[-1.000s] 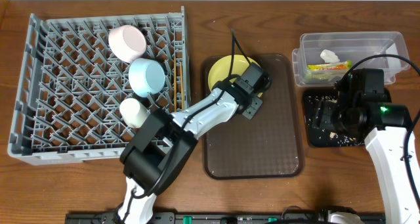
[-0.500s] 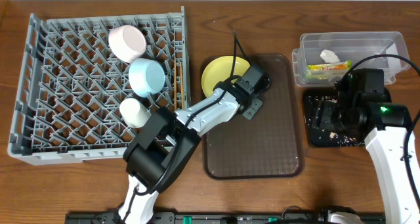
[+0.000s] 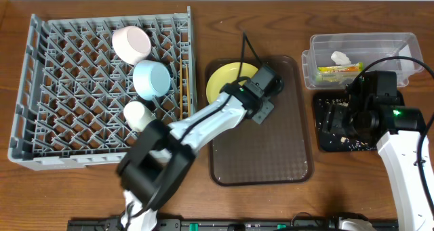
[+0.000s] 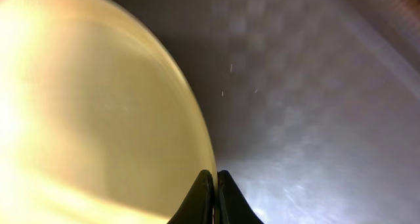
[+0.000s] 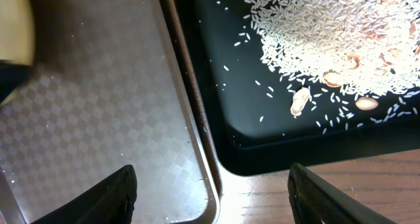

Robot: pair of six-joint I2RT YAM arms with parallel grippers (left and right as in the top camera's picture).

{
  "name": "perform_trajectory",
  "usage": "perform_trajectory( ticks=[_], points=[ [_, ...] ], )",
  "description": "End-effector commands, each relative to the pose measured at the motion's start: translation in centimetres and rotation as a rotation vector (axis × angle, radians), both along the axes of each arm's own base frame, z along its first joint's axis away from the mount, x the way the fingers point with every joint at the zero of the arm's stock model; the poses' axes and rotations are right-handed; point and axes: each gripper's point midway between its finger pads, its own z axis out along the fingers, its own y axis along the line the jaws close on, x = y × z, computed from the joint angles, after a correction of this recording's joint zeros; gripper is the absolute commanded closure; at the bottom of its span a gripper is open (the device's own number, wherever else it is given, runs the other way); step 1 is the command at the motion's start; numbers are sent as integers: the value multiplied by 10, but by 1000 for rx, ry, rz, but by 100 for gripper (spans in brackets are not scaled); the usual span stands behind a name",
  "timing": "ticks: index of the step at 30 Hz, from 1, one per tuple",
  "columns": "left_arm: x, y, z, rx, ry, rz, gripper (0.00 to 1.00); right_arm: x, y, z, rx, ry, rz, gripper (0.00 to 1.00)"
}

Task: Sort waste into correct bins and load items into the dishwasher rack
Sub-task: 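Reach the left gripper to the yellow plate and grasp its edge, then lift the yellow plate with the left gripper and stand it upright in the rack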

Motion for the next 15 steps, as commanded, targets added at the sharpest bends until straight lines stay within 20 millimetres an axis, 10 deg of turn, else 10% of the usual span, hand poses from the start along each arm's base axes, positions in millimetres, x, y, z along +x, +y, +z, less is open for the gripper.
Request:
perform_trajectory(
  ticks=[1, 15],
  points=[
    [4, 2, 69, -101, -103, 21, 94, 2, -1, 7, -9, -25, 12, 28],
    [23, 80, 180, -499, -10, 341, 94, 2, -1, 7, -8, -25, 12, 28]
  ],
)
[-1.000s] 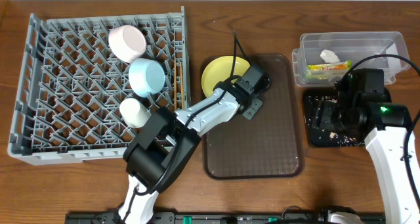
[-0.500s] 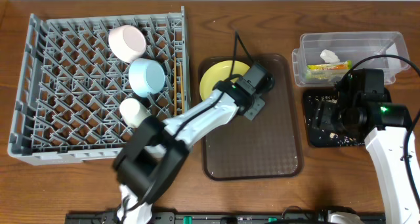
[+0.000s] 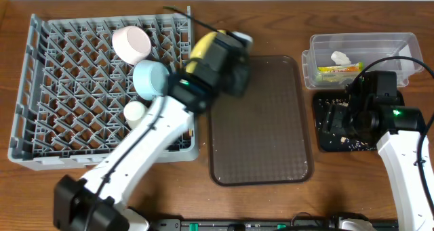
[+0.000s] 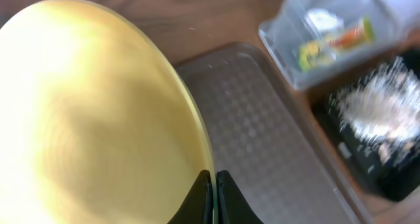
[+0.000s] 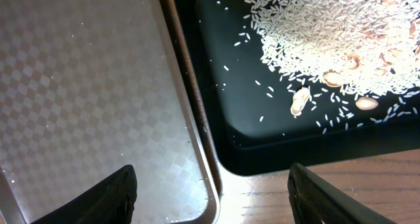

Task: Sort waste into correct bins and load items into the dishwasher rack
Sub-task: 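Lift the yellow plate with the left gripper and stand it upright in the rack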

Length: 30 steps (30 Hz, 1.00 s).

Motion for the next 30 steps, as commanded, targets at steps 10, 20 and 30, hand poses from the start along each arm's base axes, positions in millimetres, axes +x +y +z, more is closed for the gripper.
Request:
perform_trajectory(
  ticks=[10, 20, 30],
  points=[
    [17, 78, 48, -600, 274, -26, 94, 2, -1, 7, -9, -25, 12, 28],
    [16, 116, 67, -788, 315, -82, 94, 2, -1, 7, -8, -25, 12, 28],
    [27, 118, 42, -779, 368, -38, 94, 1, -1, 7, -8, -20, 12, 28]
  ],
)
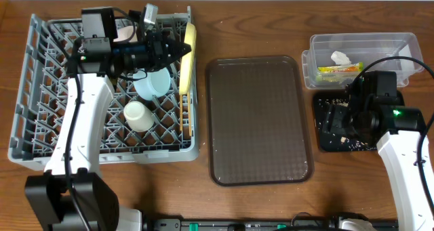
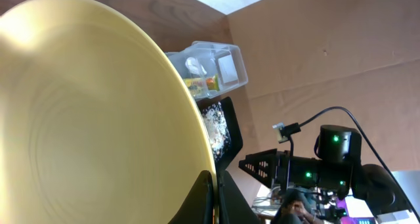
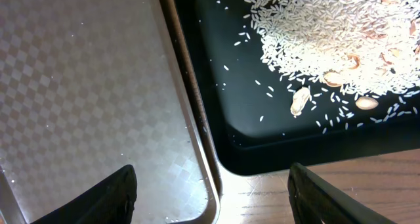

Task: Sort waste into correct bins and load items into the dishwasher rack
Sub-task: 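Lift the yellow plate with the left gripper and stand it upright in the rack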

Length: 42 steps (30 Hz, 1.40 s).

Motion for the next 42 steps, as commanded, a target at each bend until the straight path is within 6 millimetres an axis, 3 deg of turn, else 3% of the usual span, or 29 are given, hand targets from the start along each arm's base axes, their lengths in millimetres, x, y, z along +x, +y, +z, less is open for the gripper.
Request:
perform_trajectory(
  ticks=[1, 8, 14, 16, 20, 25, 31, 37, 42],
  points=[
    [5, 2, -18, 7, 47, 9, 94, 1, -1, 7, -8, -22, 12, 28],
    [14, 7, -43, 45, 98, 44, 94, 1, -1, 7, -9, -20, 12, 28],
    [23, 32, -92, 234, 218, 185, 94, 1, -1, 7, -8, -19, 12, 28],
    [23, 37, -99, 276, 230, 206, 87, 0, -1, 6, -8, -17, 13, 28],
    [23, 37, -98, 281, 220, 199, 56, 1, -1, 7, -8, -19, 12, 28],
    [17, 40, -94, 329, 169, 177, 41, 7, -1, 9, -9, -45, 12, 28],
    [12, 81, -87, 590, 114, 327, 22, 35, 7, 22, 23, -179, 57, 28],
    [-3, 128, -73, 827, 100, 494, 17, 72, 41, 50, 74, -390, 247, 28],
    [-19, 142, -77, 911, 155, 521, 16, 95, 66, 52, 32, -475, 385, 25]
  ],
)
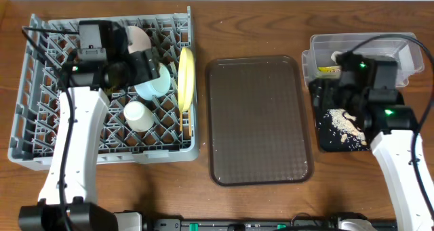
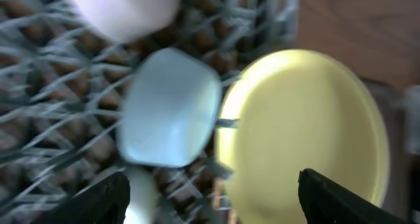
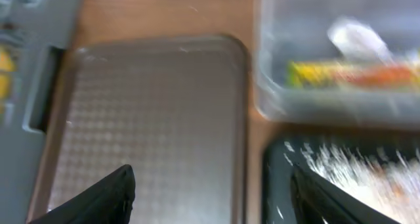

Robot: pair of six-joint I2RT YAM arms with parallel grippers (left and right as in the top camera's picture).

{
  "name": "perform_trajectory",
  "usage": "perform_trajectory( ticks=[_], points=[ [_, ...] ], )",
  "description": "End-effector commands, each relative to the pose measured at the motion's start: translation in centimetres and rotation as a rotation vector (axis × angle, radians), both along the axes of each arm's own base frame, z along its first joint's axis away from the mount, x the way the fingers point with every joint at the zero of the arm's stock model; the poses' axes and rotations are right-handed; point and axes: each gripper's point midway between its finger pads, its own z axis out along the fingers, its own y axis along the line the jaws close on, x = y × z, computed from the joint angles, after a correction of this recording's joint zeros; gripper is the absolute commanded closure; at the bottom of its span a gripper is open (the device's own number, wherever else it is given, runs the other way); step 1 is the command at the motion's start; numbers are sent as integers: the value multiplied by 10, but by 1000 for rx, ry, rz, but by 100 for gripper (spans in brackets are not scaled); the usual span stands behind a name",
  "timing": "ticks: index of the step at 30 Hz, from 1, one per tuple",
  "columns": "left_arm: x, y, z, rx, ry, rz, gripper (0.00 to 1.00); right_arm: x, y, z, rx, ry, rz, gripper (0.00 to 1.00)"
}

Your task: Sort waste into correct bins and load items into the dishwasher rack

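A yellow plate [image 1: 186,78] stands on edge in the right-hand slots of the grey dish rack [image 1: 41,133]; the left wrist view shows the plate [image 2: 302,135] free of the fingers. My left gripper [image 1: 146,67] hangs open over the rack just left of the plate, above a pale blue cup [image 2: 170,109]. Open too, the left gripper [image 2: 213,201] holds nothing. My right gripper [image 1: 324,95] is open and empty over the gap between the brown tray [image 3: 144,119] and the black bin [image 3: 341,178].
A pink cup [image 1: 139,41] and a white cup [image 1: 139,114] also sit in the rack. The brown tray [image 1: 258,119] lies bare mid-table. A clear bin [image 1: 359,51] with a wrapper and crumpled paper stands far right, with the black bin [image 1: 342,126] of rice before it.
My left gripper has let go of the yellow plate, which now stands in the rack, and is open a little to its left. My right gripper has risen and shifted toward the clear bin.
My left gripper was shut on the plate's rim on the brown tray. Then it held the plate by the rack's right edge, then on edge over the rack. Now the plate stands in the rack alone. The right gripper stayed open over the black bin's corner until now.
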Motion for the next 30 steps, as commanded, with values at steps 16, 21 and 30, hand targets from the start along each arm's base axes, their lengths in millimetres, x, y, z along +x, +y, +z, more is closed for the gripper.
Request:
perform_trajectory(
  ticks=[16, 21, 30],
  points=[
    [-93, 34, -32, 209, 386, 49, 16, -30, 5, -45, -90, 222, 26, 33],
    [-99, 23, -13, 255, 256, -65, 16, -38, 0, -25, -108, 167, 7, 32],
    [-129, 1, 15, 313, -150, -161, 16, -62, -5, 7, -100, -33, -12, 1]
  ],
)
